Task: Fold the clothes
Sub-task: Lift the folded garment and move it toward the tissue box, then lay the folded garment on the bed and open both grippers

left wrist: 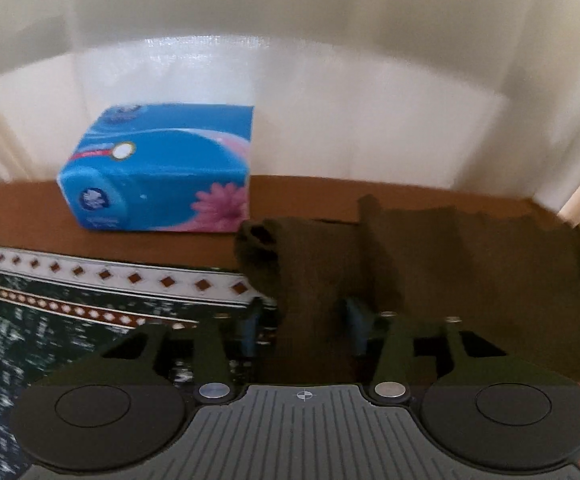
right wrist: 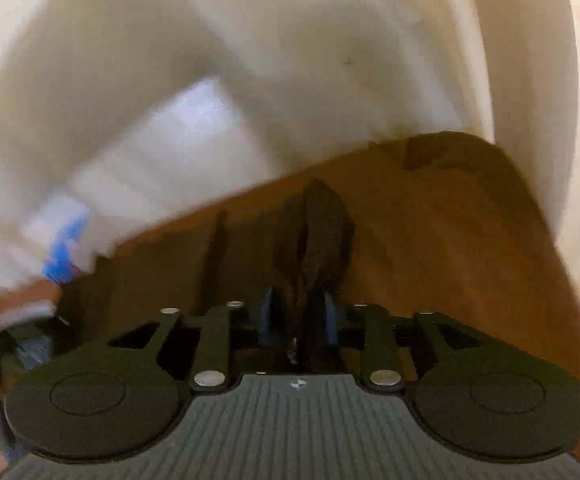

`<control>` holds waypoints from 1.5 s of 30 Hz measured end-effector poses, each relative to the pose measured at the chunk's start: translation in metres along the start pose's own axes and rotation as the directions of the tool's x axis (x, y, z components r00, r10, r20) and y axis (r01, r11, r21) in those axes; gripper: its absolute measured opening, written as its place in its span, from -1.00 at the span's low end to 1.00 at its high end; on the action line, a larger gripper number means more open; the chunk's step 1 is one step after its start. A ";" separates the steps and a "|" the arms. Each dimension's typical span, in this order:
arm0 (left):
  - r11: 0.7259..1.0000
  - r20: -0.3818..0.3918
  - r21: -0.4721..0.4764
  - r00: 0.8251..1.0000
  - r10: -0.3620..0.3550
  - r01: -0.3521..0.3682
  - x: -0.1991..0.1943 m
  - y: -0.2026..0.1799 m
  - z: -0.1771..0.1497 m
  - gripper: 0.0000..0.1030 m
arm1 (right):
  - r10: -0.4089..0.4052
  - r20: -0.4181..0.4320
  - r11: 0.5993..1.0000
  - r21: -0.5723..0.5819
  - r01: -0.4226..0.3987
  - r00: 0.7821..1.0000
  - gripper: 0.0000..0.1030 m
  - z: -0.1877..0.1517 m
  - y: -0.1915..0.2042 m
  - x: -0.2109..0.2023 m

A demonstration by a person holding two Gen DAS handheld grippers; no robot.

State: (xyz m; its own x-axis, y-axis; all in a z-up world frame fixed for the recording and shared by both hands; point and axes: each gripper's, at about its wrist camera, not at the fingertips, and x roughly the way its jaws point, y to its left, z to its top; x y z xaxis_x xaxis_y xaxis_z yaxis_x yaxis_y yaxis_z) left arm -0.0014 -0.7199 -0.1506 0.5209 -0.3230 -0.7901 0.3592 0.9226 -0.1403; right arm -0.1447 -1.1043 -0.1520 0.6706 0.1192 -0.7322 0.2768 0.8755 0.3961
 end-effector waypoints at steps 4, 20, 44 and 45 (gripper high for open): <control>1.000 0.024 0.010 0.999 0.027 -0.027 -0.022 0.006 0.006 0.34 | -0.051 0.002 0.996 -0.068 0.051 0.999 -0.20 -0.002 0.007 -0.008; 0.973 0.020 0.228 0.999 -0.025 0.020 0.012 -0.067 -0.002 0.42 | -0.114 0.112 0.928 -0.344 0.146 0.987 0.10 0.006 0.091 0.044; 0.988 0.118 0.155 0.993 -0.006 -0.012 0.004 -0.073 -0.064 0.73 | -0.068 0.153 0.954 -0.279 0.109 0.986 0.44 -0.064 0.086 0.025; 0.988 0.122 0.153 0.993 -0.004 -0.015 0.003 -0.073 -0.064 0.73 | -0.068 0.152 0.954 -0.279 0.108 0.986 0.44 -0.063 0.086 0.025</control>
State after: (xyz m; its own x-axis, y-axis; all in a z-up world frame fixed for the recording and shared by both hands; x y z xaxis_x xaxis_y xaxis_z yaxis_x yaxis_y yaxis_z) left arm -0.0759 -0.7748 -0.1813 0.6098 -0.3498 -0.7112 0.4658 0.8842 -0.0355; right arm -0.1479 -0.9963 -0.1710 0.7470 -0.0128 -0.6646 0.1447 0.9790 0.1437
